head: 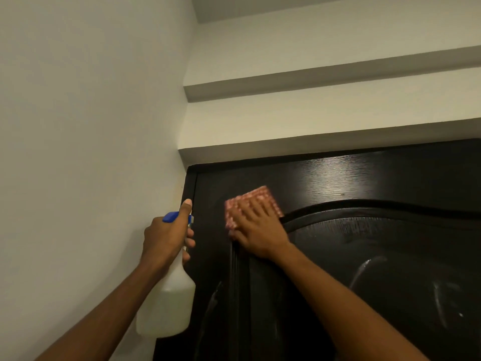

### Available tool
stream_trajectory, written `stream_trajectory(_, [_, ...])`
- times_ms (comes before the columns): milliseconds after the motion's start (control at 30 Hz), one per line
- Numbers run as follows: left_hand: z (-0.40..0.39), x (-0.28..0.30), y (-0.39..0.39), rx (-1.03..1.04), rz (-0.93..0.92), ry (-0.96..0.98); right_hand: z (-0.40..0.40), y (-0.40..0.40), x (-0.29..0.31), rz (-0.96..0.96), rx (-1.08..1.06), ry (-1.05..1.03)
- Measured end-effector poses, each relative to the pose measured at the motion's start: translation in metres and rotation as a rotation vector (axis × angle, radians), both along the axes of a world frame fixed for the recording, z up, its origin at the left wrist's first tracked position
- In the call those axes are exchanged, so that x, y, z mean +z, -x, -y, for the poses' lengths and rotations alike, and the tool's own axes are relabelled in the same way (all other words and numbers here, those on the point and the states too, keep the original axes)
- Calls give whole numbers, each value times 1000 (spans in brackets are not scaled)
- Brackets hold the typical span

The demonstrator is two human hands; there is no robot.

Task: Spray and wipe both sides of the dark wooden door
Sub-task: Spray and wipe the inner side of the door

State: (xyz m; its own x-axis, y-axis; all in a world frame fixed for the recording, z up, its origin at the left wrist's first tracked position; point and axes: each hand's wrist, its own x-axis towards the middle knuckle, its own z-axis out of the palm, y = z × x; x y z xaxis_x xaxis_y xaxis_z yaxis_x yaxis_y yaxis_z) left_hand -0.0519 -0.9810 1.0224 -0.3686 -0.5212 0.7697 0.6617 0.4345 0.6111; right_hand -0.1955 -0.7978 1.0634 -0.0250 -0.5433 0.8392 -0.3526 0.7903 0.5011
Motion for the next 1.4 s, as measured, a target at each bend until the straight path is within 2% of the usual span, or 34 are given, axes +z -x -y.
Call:
stream_trajectory(67, [2, -2, -3, 27, 3, 1, 10, -2, 2, -28, -61, -238])
stream_trajectory(100, [3, -2, -3, 27, 10, 3, 9, -1, 16, -65, -97, -212])
stream_trajectory(167, [6, -3, -4, 31, 26, 3, 1, 0, 51, -93, -131, 109])
stream_trajectory(233, [11, -4, -4, 34, 34, 6, -7, -1, 84, -21, -128, 451])
stream_trajectory(267, [11, -5, -4, 32, 39, 11, -7, -3, 94, 18, -100, 521])
stream_trajectory(333, [18, -5, -5, 20, 47, 15, 10, -2, 106, 47, -33, 529])
stream_trajectory(433, [19, -6, -5, -19, 59, 20, 43, -3, 113, 15, -7, 395])
stream_trajectory(700, [12, -16, 7, 83, 86, 33, 122, -5, 115, -42, -56, -106])
stream_trajectory(967, [12, -29, -3, 102, 66, 22, 85, 6, 33, -38, 15, -202])
stream_trajectory(1133, [2, -56, -9, 69, 99, -24, 34, 7, -18, -64, -44, -513])
stream_trajectory(1200, [0, -67, -11, 46, 110, -46, 16, 4, -16, -59, -88, -427])
stream_trajectory(1333, [0, -74, -13, 10, 134, -77, -6, -5, 23, -4, -127, 183])
stream_trajectory(1400, [5, -77, -16, -12, 158, -113, -4, -6, 32, 77, -64, 362])
